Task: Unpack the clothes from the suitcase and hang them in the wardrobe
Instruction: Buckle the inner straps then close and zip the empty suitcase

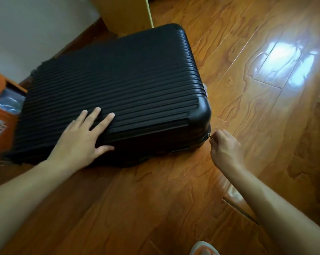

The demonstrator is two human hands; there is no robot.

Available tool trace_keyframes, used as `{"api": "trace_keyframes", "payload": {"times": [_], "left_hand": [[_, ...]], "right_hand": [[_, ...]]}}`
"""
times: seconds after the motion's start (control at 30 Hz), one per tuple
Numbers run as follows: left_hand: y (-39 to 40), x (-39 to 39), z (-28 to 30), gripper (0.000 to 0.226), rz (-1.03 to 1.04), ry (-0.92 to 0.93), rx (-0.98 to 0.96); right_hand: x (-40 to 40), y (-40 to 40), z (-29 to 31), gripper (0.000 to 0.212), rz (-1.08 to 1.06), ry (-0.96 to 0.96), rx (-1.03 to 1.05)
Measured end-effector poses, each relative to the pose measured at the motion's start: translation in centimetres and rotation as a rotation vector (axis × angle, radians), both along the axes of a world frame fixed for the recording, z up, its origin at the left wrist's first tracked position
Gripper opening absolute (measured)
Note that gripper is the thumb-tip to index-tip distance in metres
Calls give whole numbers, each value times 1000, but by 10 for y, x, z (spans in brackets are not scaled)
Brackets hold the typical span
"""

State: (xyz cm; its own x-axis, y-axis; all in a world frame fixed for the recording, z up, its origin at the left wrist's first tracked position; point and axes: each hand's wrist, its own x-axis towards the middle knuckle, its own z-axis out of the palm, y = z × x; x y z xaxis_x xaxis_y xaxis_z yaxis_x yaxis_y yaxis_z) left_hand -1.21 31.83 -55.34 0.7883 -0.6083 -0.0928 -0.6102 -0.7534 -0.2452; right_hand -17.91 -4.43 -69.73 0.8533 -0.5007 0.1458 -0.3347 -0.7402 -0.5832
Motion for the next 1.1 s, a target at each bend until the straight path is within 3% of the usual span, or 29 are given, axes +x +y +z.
{"api": "trace_keyframes", "payload": {"times": [0.27,0.4,0.57,0.77,0.9,1.0,1.1], "left_hand": [[3,-3,-1,75,-141,-141,-103],[6,-1,-1,74,-157,-143,-122],[6,-1,4,83,-170,-105,-126],[-1,-15,-4,94,-71,-115,-166],[5,-7,-10,118,-29,-85,-105],[8,1,-5,109,-119,-152,-138],[-1,12,5,97,-180,-233,-198]], "right_hand": [[0,22,-7,18,-242,54,126],[-13,27,-1,27,-173,90,19],[-20,34,6,18,-26,126,-124],[-19,-18,22,16,133,150,-203],[-13,-31,18,12,174,131,-116],[-15,-30,14,14,124,77,14],[-20,-21,17,12,106,5,-6]]}}
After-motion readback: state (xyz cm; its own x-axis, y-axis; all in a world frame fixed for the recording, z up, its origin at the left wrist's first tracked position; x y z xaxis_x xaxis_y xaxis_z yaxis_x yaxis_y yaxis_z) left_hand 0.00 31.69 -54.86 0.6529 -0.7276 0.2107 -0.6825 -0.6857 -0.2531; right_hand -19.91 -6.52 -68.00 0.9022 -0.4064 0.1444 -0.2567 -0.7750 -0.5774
